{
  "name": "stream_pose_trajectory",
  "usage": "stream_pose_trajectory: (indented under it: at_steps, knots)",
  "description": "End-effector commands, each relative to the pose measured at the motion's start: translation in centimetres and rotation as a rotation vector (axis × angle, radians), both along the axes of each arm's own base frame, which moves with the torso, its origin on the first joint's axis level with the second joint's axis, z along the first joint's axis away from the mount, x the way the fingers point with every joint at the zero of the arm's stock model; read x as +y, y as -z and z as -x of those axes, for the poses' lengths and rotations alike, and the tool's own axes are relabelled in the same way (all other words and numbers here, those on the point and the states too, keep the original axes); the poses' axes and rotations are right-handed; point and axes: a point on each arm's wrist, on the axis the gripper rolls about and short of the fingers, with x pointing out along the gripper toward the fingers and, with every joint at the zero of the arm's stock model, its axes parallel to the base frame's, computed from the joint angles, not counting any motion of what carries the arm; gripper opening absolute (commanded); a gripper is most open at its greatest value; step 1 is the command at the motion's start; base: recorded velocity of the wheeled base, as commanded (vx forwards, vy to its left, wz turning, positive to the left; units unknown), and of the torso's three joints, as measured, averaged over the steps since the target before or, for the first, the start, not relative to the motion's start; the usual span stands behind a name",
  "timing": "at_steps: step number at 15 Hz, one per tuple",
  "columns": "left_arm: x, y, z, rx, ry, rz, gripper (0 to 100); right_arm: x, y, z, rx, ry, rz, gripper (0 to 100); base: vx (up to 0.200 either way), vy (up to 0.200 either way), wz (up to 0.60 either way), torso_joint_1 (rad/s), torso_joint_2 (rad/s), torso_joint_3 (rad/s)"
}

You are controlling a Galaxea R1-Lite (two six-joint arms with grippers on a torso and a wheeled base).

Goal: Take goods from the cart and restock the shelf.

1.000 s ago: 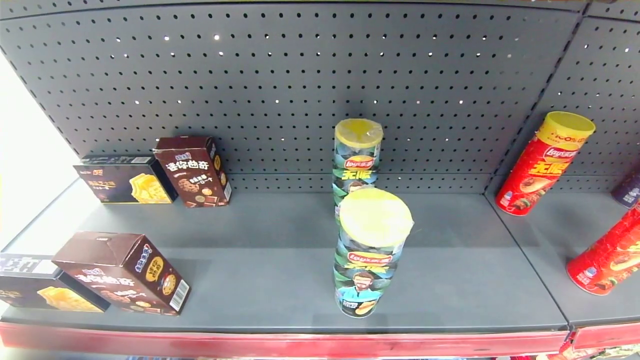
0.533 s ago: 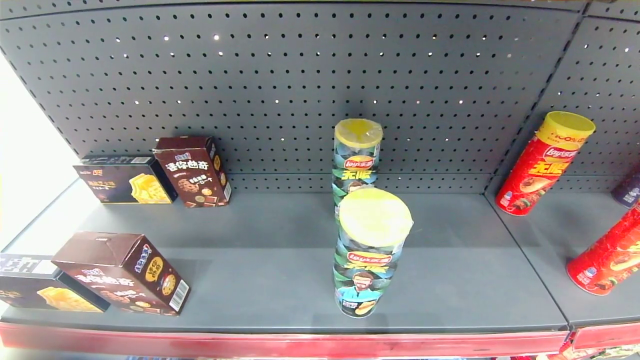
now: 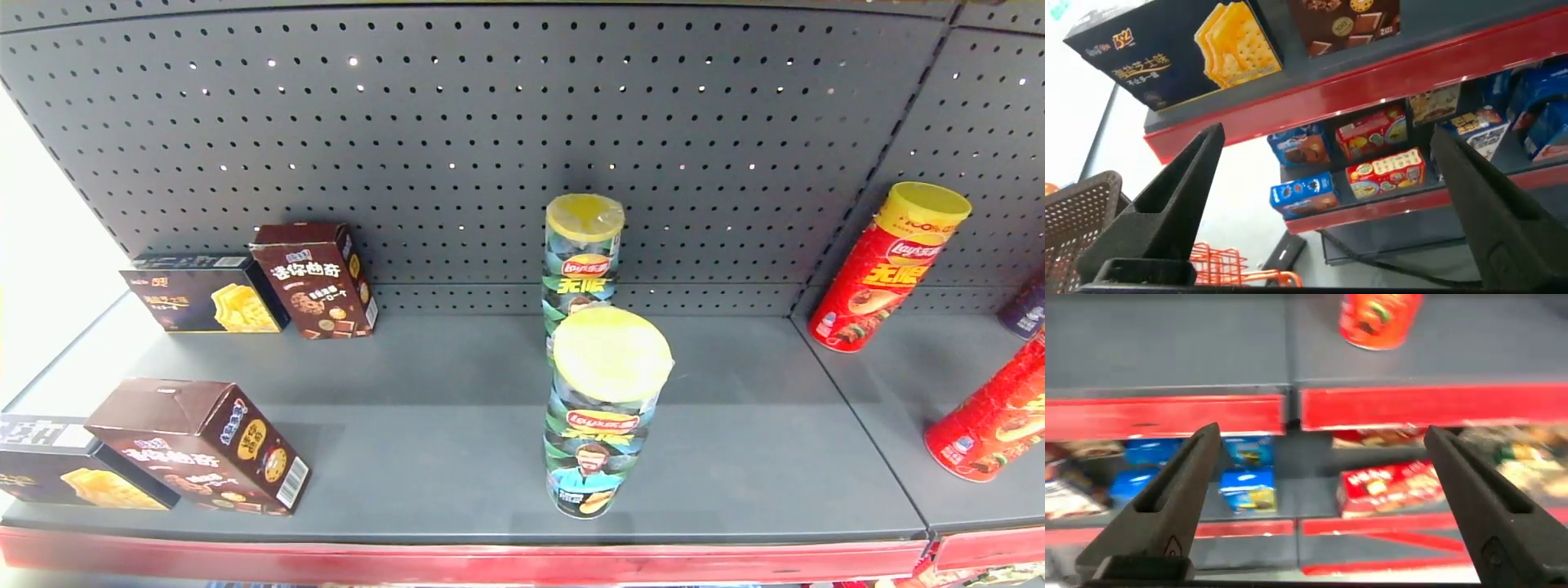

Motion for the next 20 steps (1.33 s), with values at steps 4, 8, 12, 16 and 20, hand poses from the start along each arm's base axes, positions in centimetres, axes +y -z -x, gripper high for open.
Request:
stream_pose_trajectory:
  at_steps: [4,8,12,16,20]
  knots:
    - [0.0,0.0,0.1,-0.011,-0.001,-0.003,100,0.0,0.2,0.4,-0.054,-0.008,0.001,100,0.000,0.000,0.00,0.000,0.00,0.000]
    - [-0.1,0.1,0.0,-0.006,0.040,0.096,100,0.0,0.2,0.4,-0.054,-0.007,-0.001,100,0.000,0.000,0.00,0.000,0.00,0.000]
    - [0.1,0.5,-1.3,-0.228,-0.036,0.105,100,0.0,0.2,0.4,-0.054,-0.007,0.001,100,0.000,0.000,0.00,0.000,0.00,0.000]
    - [0.1,0.8,-1.4,-0.189,-0.038,0.077,100,0.0,0.2,0.4,-0.054,-0.007,0.001,100,0.000,0.000,0.00,0.000,0.00,0.000]
    - [0.5,0.8,-1.3,-0.210,-0.251,0.188,100,0.0,0.2,0.4,-0.054,-0.007,0.001,100,0.000,0.000,0.00,0.000,0.00,0.000]
